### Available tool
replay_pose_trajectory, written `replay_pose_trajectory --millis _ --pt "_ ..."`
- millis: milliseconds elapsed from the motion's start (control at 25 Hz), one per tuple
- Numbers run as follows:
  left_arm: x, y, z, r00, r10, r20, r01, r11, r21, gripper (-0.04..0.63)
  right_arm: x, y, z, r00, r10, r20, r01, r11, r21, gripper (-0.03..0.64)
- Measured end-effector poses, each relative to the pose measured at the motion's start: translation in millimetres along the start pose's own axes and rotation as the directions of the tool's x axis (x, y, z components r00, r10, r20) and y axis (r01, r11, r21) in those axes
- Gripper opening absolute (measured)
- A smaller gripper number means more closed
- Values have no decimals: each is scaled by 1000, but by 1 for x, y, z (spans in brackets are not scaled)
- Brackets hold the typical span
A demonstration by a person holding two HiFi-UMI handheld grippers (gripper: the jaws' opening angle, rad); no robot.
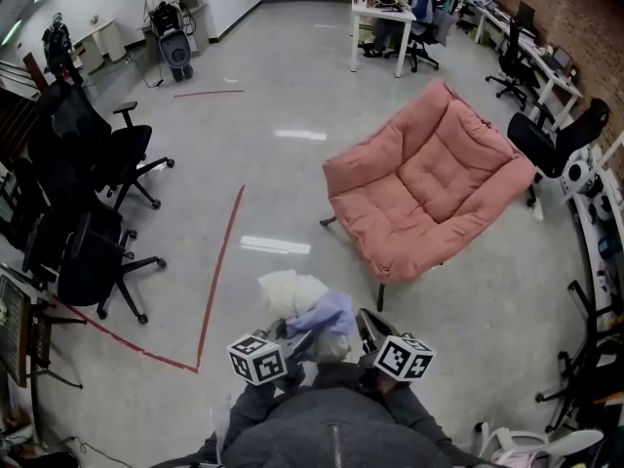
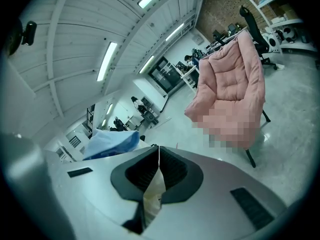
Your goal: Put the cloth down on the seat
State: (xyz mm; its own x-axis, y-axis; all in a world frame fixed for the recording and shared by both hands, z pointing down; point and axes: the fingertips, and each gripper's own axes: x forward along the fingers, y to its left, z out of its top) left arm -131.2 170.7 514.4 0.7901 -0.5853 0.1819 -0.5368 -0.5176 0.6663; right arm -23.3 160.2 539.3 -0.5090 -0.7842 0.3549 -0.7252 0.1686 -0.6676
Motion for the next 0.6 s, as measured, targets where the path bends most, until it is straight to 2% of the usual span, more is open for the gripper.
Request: replay_pose_trajectory --millis 600 --pt "84 29 26 1000 13 -1 -13 1000 -13 133 40 -64 65 1000 -20 -10 20 1000 -11 11"
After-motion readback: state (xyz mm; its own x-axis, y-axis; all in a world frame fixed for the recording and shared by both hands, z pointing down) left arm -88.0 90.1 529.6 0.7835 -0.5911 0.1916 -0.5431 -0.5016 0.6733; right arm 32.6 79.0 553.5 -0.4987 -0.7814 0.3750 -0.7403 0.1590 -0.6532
